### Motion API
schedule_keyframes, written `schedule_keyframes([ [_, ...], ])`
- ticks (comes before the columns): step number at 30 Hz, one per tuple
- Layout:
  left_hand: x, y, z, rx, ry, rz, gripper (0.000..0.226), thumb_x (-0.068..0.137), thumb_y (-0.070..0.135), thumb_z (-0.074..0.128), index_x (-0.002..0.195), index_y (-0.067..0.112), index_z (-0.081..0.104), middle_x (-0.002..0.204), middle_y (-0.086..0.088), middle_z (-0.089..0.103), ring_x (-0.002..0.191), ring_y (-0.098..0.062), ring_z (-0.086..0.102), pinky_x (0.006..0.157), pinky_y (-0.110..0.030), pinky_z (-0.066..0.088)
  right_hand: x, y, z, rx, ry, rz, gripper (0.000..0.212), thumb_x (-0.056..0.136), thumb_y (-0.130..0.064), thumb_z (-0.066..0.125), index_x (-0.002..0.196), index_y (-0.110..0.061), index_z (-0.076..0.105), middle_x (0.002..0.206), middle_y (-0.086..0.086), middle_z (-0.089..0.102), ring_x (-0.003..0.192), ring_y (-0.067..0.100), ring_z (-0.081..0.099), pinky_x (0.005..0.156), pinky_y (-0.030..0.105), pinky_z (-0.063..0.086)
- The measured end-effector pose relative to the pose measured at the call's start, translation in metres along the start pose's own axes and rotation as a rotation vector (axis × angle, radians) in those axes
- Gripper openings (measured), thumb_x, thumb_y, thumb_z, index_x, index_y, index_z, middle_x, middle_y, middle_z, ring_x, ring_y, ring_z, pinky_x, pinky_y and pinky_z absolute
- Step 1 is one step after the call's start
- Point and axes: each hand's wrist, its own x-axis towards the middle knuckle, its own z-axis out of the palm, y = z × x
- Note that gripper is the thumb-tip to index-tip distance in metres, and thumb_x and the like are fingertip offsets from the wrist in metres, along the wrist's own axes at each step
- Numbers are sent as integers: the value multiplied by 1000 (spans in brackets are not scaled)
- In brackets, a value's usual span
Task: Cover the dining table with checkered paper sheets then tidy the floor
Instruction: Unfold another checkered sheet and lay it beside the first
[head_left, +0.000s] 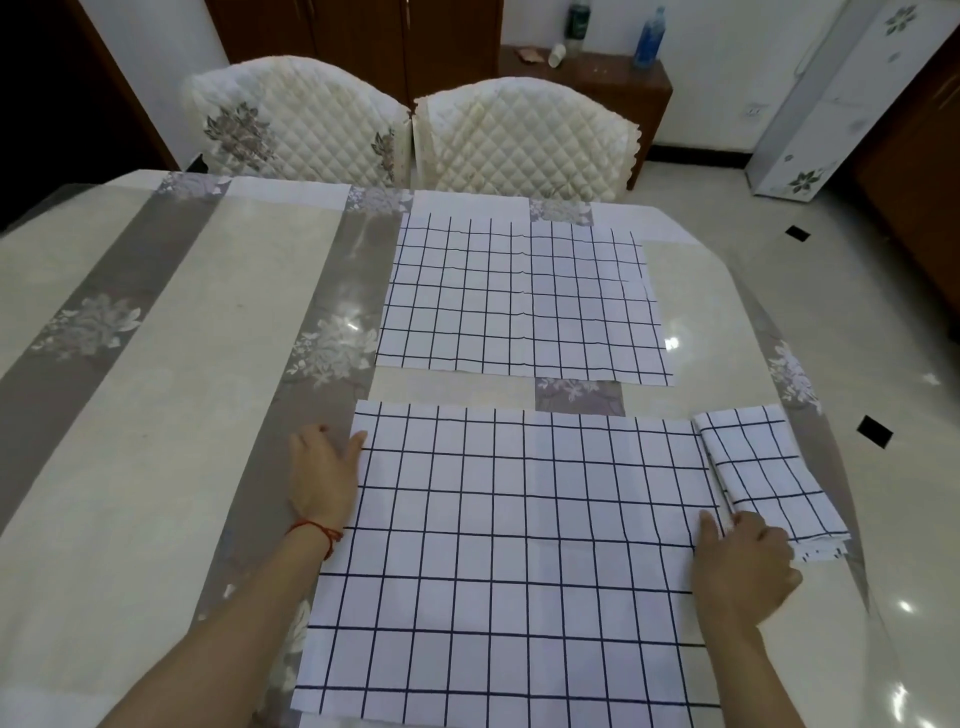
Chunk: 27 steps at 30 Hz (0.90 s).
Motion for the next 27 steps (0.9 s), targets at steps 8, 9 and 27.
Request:
schedule_keyframes([
  [8, -108, 32, 64, 423, -299, 630, 52, 92, 49, 32, 134, 21, 47, 145, -5, 42, 134, -28, 40, 109, -53, 29, -81, -85, 19, 11, -229, -819, 45, 81, -26, 68, 123, -15, 58, 134, 13, 55, 123, 30, 53, 99, 49, 42],
  [9, -115, 31, 68, 497, -348, 645, 56, 93, 51, 21, 133, 22, 48, 143, -4, 45, 131, -28, 44, 110, -54, 25, -88, -88, 25, -23, -338, -900, 50, 88, -32, 57, 135, -21, 46, 148, 7, 38, 136, 28, 38, 110, 46, 29],
  [27, -120, 27, 69, 648, -370, 643, 60, 89, 52, 24, 139, 23, 40, 146, -4, 40, 134, -29, 38, 109, -47, 5, -56, -88, 44, -2, -443, -721, 54, 98, -40, 26, 148, -25, 11, 156, -7, 0, 146, 15, -2, 116, 37, -7],
])
